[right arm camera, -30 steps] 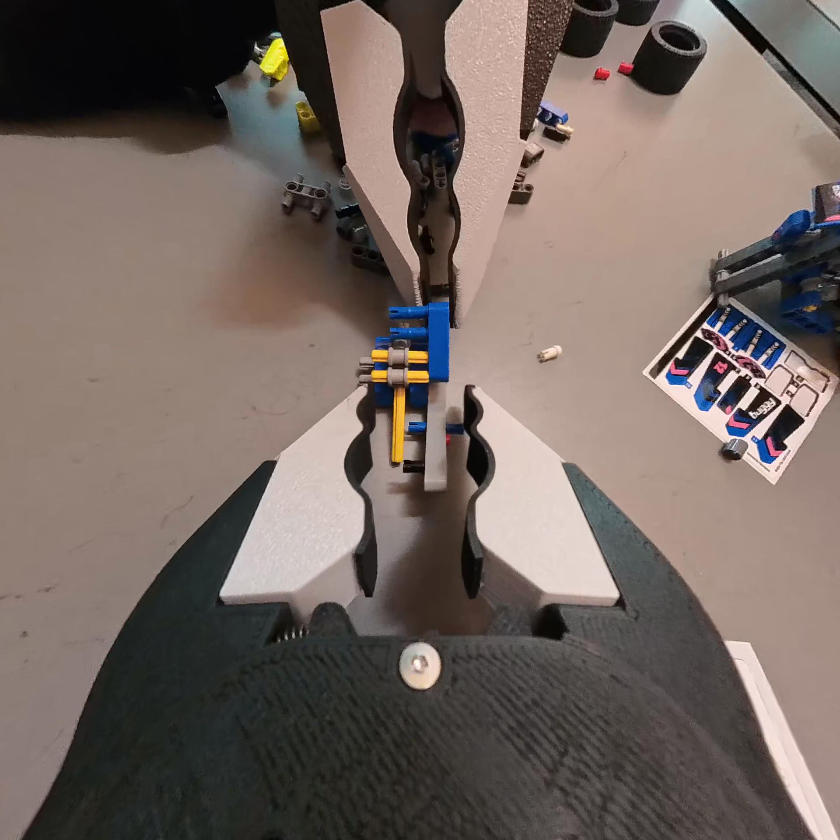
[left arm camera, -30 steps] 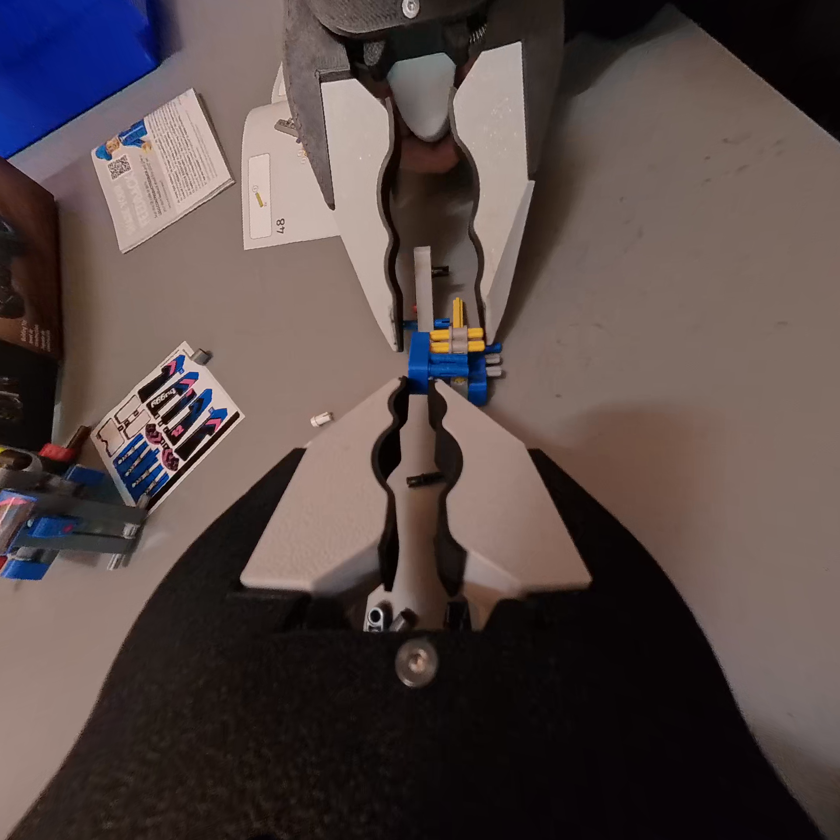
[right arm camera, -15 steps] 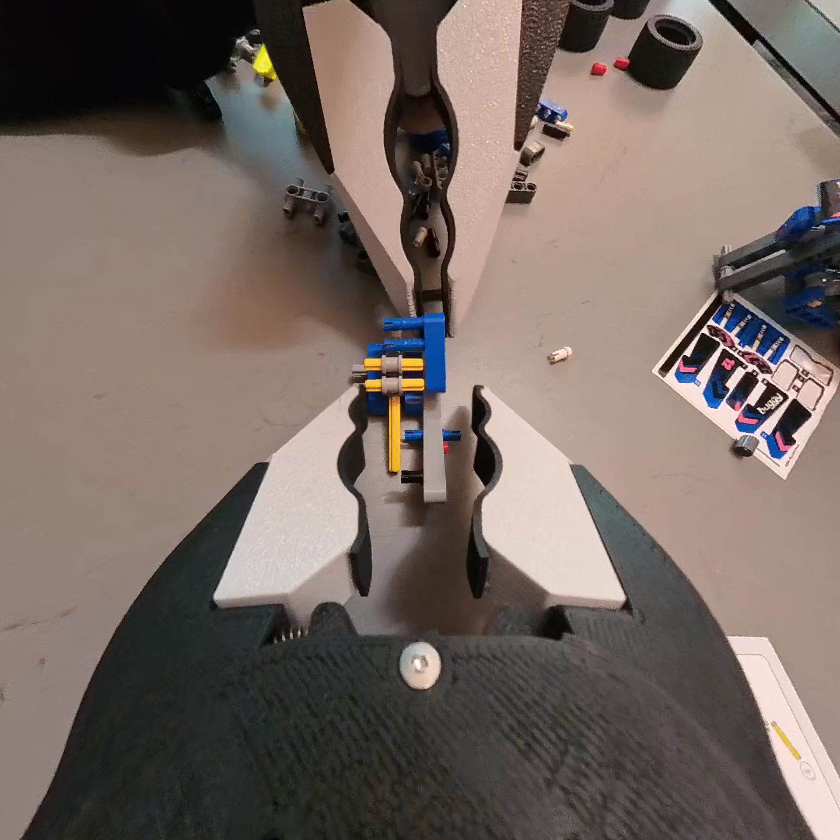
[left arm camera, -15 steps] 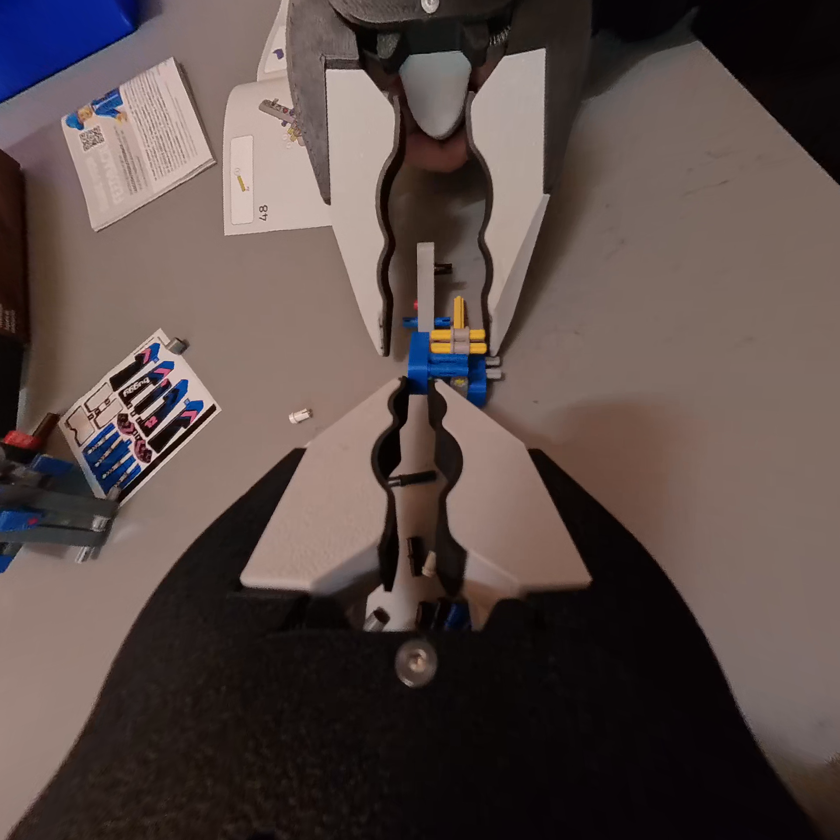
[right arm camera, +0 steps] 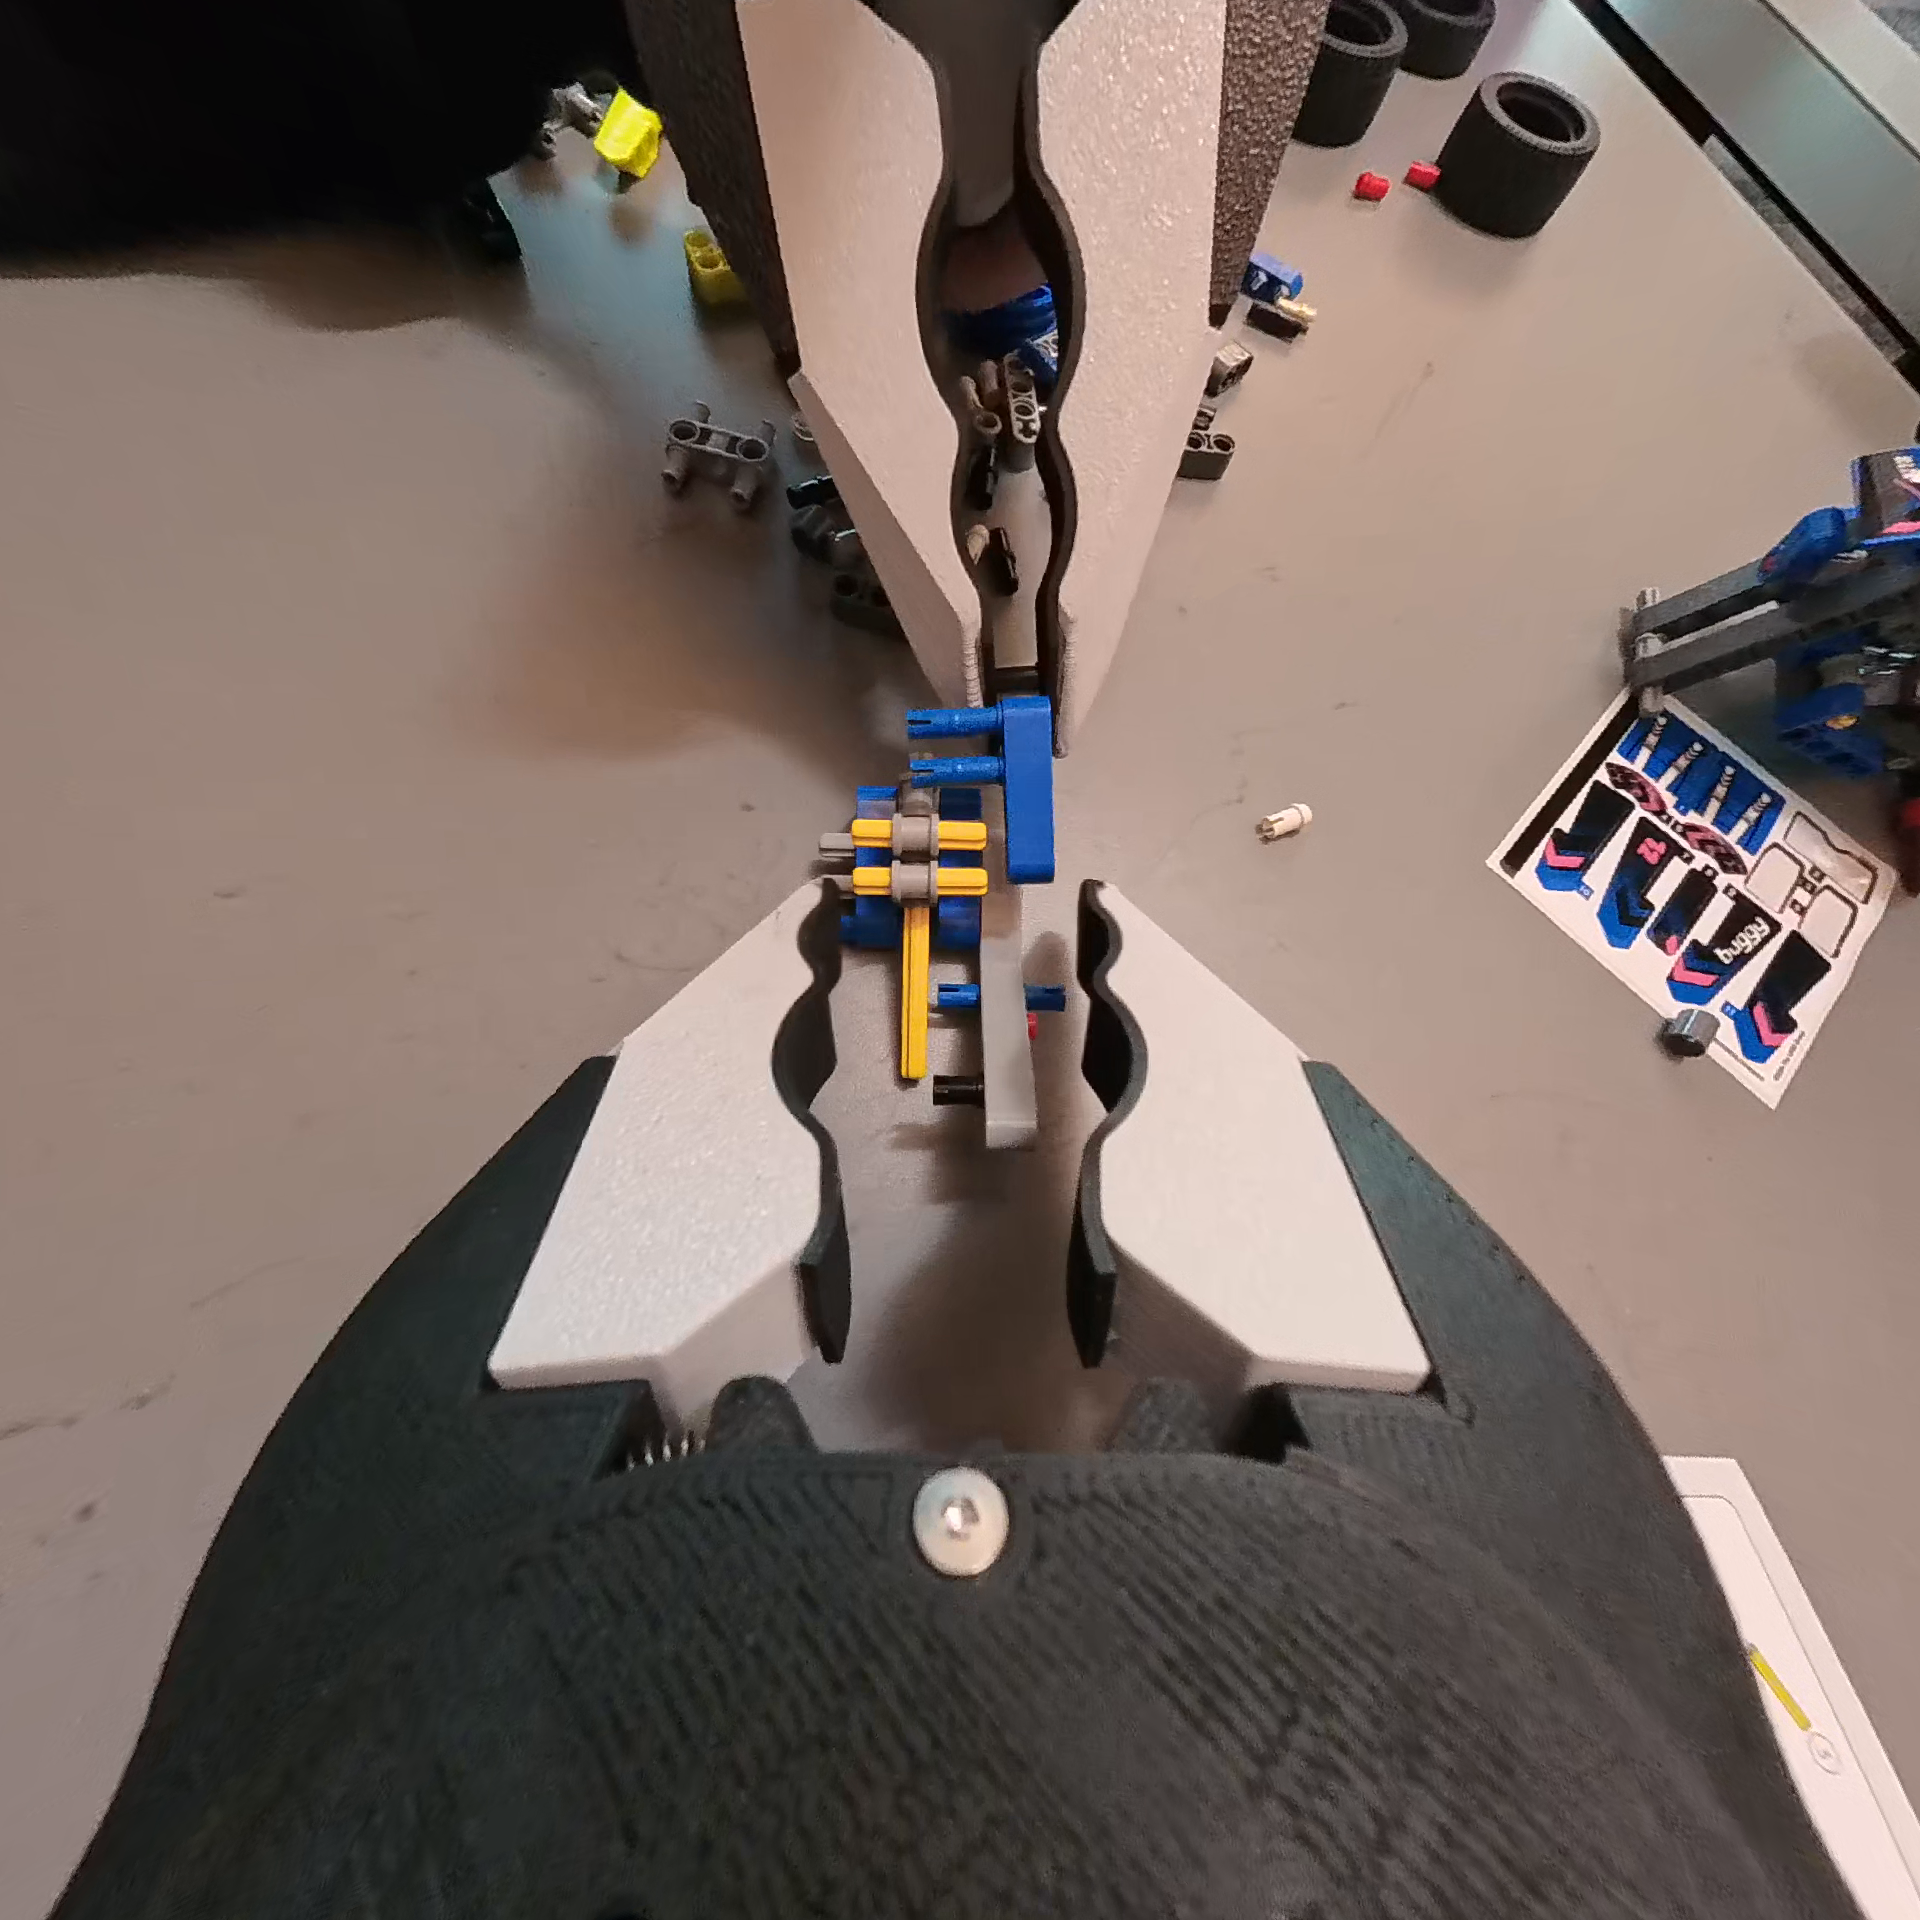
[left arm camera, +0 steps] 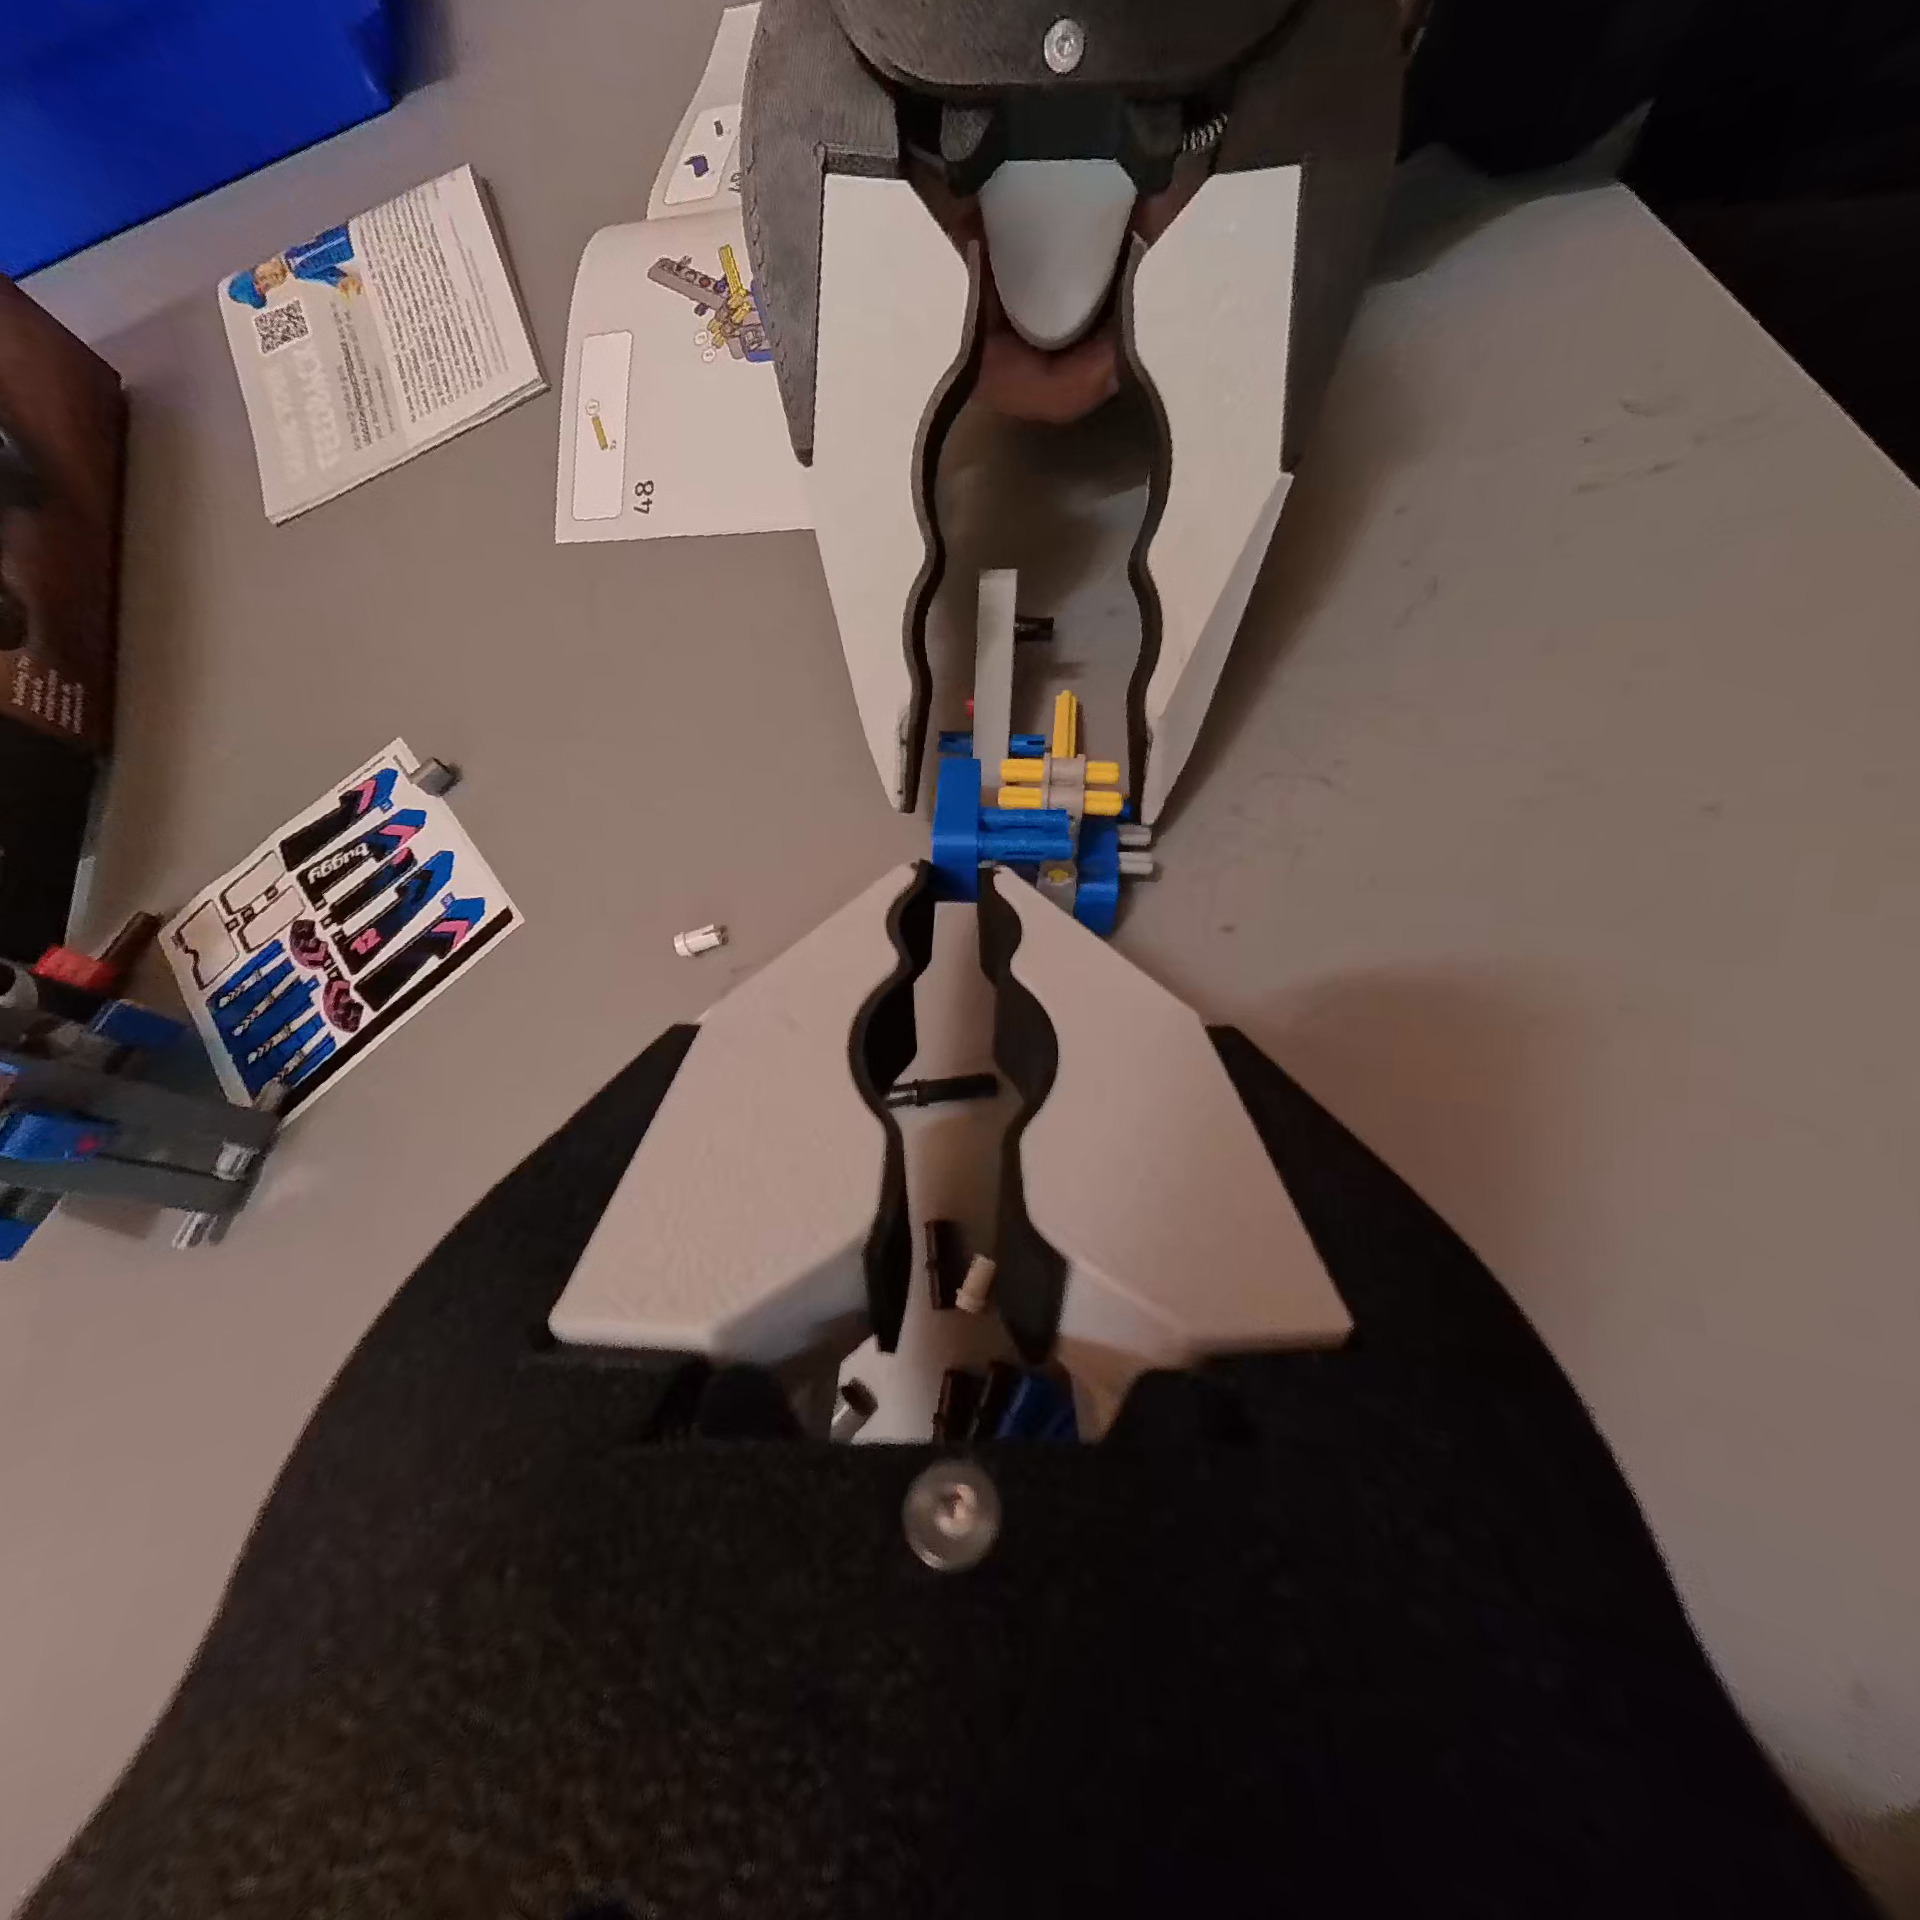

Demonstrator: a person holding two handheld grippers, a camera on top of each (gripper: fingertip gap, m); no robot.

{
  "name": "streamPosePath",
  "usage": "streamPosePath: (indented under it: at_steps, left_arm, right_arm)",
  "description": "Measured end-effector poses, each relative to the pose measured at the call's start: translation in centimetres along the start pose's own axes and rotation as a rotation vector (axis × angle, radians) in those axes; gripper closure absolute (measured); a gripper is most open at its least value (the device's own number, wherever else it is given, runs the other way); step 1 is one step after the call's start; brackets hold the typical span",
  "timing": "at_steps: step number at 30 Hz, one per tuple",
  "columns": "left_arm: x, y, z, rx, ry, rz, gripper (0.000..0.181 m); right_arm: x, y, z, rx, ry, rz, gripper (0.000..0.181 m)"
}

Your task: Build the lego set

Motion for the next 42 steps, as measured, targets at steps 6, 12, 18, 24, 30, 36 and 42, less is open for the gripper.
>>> streamPosePath:
  at_steps: [6, 12, 18, 24, 30, 36, 42]
  left_arm:
    - [-0.1, 0.1, 0.0, -0.011, 0.000, -0.004, 0.177]
    - [-0.3, 0.5, 0.0, -0.074, -0.007, -0.010, 0.177]
    - [-0.2, 0.7, -0.1, -0.117, 0.004, -0.003, 0.177]
    - [-0.1, 0.8, 0.0, -0.132, 0.017, -0.008, 0.177]
    - [-0.1, 0.9, 0.0, -0.141, 0.017, -0.009, 0.177]
    - [-0.1, 1.0, 0.0, -0.139, 0.017, -0.008, 0.177]
    - [-0.2, 1.0, 0.0, -0.134, 0.017, -0.010, 0.177]
  right_arm:
    - [0.0, 0.0, 0.0, 0.004, -0.001, -0.003, 0.140]
    - [-0.1, -0.2, 0.0, 0.022, -0.005, -0.007, 0.141]
    - [0.2, -0.9, 0.5, -0.005, 0.049, 0.004, 0.139]
    - [-0.2, -1.0, 0.4, -0.011, 0.004, -0.030, 0.138]
    - [-0.2, -1.2, 0.5, 0.011, 0.010, -0.045, 0.148]
    - [-0.2, -1.3, 0.4, 0.035, 0.013, -0.039, 0.149]
    - [0.0, -1.3, 0.3, 0.051, 0.015, -0.035, 0.150]
Point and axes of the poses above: each gripper's, where its closed fingertips meet, x back along the fingers, z out of its top, y = z × x across the jaws, the point moved 9 cm from there along x, back along the fingers, and after that the axes turned 7 degrees about y, right-handed, at the moved point
